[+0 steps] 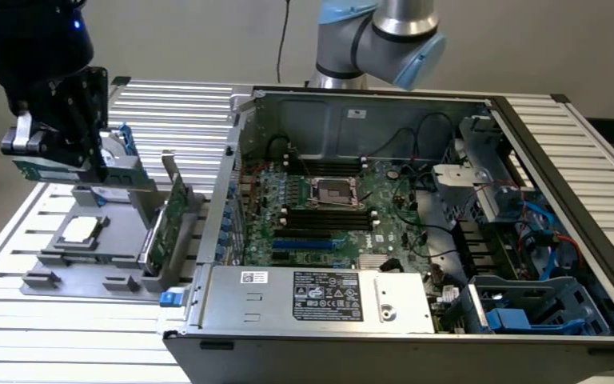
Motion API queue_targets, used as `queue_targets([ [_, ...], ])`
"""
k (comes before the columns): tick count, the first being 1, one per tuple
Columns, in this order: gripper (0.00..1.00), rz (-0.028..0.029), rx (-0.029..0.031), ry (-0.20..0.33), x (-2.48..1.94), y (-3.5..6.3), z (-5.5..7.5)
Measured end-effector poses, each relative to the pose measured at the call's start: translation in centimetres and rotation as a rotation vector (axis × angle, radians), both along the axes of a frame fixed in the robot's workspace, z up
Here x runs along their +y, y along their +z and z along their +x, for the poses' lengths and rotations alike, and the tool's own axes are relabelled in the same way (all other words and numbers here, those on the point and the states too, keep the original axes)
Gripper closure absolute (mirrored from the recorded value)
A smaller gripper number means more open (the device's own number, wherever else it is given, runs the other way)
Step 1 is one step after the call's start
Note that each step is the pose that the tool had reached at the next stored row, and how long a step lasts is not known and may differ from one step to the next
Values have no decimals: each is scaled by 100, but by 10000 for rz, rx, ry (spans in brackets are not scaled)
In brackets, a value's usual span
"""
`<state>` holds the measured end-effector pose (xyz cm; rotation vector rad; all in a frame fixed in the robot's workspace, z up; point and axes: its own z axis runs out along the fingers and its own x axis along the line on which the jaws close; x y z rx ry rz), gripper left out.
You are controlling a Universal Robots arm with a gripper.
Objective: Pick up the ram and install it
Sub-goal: 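Pick up the ram and move it above insertion slot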
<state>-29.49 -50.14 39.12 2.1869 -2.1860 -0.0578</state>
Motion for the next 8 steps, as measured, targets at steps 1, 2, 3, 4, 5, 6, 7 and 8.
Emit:
queue_targets([
  [1,86,-1,7,1,7,38,33],
  [2,86,1,11,1,12,70,68],
  [3,86,1,20,0,18,102,103],
  [4,86,1,29,1,23,133,138],
  [5,86,0,41,0,28,164,172],
  [6,86,0,53,0,33,195,207],
  [7,86,0,66,0,38,226,243],
  [8,86,-1,82,0,43,254,278],
])
